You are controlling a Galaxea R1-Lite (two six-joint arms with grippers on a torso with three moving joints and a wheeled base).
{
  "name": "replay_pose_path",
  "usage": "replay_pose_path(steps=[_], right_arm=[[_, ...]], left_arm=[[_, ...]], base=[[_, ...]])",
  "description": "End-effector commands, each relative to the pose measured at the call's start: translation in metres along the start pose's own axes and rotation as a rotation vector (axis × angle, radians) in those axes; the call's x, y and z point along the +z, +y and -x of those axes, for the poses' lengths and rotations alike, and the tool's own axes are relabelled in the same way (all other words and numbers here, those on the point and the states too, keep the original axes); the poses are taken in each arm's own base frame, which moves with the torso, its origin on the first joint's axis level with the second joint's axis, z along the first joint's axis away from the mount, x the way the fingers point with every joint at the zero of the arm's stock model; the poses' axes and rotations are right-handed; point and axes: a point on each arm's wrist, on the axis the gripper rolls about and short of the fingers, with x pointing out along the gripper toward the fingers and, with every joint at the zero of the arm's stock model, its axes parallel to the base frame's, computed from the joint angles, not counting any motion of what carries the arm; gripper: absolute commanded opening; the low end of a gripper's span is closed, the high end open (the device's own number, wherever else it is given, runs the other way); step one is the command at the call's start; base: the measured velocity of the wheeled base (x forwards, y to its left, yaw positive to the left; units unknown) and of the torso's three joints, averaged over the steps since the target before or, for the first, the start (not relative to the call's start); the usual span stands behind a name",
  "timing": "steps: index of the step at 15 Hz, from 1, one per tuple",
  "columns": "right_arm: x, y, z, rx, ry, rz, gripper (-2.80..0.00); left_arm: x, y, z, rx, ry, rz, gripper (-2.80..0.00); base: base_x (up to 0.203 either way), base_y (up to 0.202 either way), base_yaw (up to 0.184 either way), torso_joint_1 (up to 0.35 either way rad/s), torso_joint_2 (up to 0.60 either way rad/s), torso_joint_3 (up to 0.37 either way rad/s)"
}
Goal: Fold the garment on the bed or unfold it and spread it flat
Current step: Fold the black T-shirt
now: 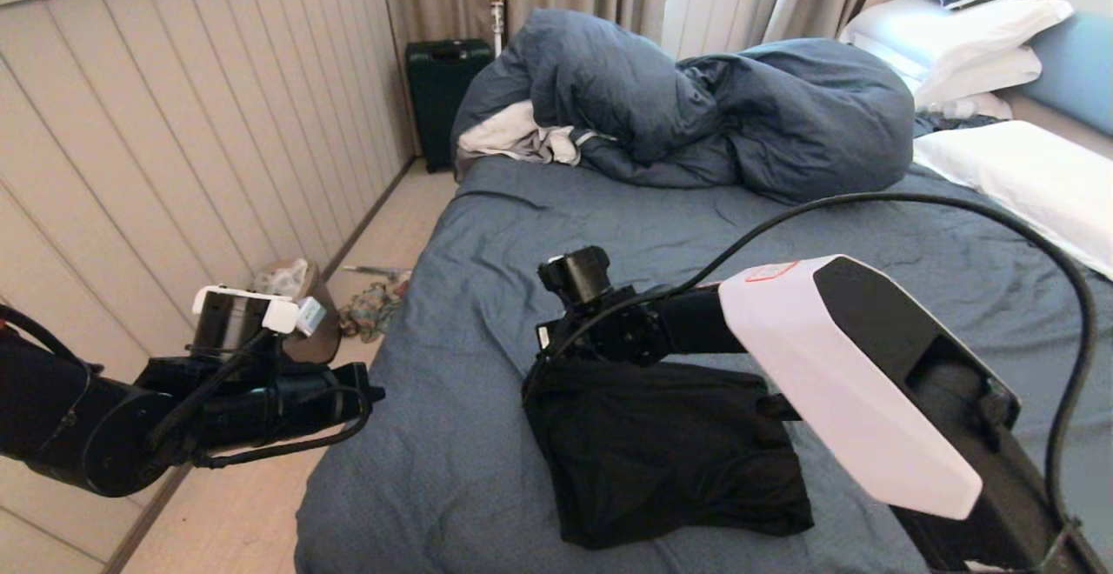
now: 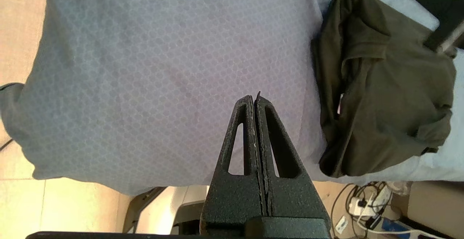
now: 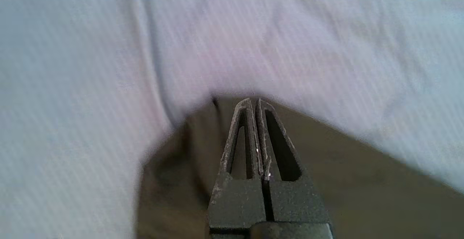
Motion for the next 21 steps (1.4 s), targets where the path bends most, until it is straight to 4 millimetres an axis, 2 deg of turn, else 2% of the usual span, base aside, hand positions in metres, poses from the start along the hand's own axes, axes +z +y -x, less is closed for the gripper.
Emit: replay_pose_path(steps=[1,4,6,8,9,12,15,17,21], right_arm=[[-0.002,-0.009,0.009,-0.016,0.024,0.000,-2.80],[-0.027,-0.014,0.010,-0.034,0.114,0.027,-2.80],[-0.033,-0.011,0.004,-0.029,0.121,0.026,-2.80],[-0.041,-0.004,-0.008,-0.024,0.124,0.035,-2.80],[-0.045,0.010,-0.011,-0.008,0.112,0.047,-2.80],[-0.036,0.044,0.000,0.058,0.004,0.032,-2.80],[-0.032,0.060,0.011,0.094,-0.028,0.042,-2.80],[-0.027,0.061,0.016,0.093,-0.045,0.034,-2.80],[-0.007,0.054,0.038,0.054,-0.109,-0.001,-2.80]], left_arm=[[0.000,0.000,-0.001,-0.001,0.001,0.003,-2.80],[0.000,0.000,0.000,-0.002,-0.002,0.003,-2.80],[0.000,0.000,0.001,-0.003,-0.003,0.002,-2.80],[0.001,-0.001,0.002,-0.005,-0.008,0.002,-2.80],[0.002,-0.001,0.003,-0.006,-0.013,0.002,-2.80],[0.003,-0.002,0.003,-0.008,-0.019,0.000,-2.80],[0.005,0.000,0.005,-0.005,-0.034,0.005,-2.80],[0.005,0.000,0.005,-0.004,-0.032,0.005,-2.80],[0.005,0.000,0.005,-0.004,-0.032,0.003,-2.80]], base=[[0.000,0.000,0.000,0.000,0.00,0.000],[0.000,0.000,0.000,0.000,0.00,0.000],[0.000,0.000,0.000,0.000,0.00,0.000],[0.000,0.000,0.000,0.000,0.00,0.000],[0.000,0.000,0.000,0.000,0.00,0.000],[0.000,0.000,0.000,0.000,0.00,0.000],[0.000,0.000,0.000,0.000,0.00,0.000],[0.000,0.000,0.000,0.000,0.00,0.000],[0.000,0.000,0.000,0.000,0.00,0.000]])
